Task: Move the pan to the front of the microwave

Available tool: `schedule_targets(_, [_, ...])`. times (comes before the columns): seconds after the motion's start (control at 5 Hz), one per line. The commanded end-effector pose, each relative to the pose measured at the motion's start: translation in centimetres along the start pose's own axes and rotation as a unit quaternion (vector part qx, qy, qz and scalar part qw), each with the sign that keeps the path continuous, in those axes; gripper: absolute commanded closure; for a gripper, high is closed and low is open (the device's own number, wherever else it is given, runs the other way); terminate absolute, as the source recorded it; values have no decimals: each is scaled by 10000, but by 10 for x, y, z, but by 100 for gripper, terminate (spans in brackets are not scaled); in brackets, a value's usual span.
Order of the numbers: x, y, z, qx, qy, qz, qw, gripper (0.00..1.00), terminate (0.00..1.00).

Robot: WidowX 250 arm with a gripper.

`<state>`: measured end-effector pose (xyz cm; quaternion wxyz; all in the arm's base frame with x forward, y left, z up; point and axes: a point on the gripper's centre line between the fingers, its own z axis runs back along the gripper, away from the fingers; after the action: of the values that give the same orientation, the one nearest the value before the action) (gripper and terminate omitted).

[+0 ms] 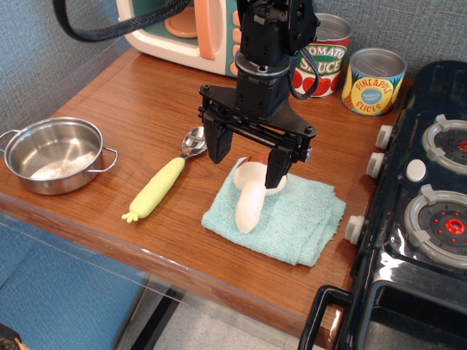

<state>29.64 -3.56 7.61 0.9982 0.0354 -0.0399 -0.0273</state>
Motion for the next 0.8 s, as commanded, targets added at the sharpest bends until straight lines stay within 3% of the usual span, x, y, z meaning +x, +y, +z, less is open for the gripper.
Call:
schedule_targets(0.0, [0, 0, 0, 0, 0, 0, 10000, 0, 0])
schedule_targets(0.4, [7, 27, 2, -103, -16, 442, 9990, 0, 0])
schedule_targets(0.6, [19, 66, 11, -55, -129, 1077, 9941, 0, 0])
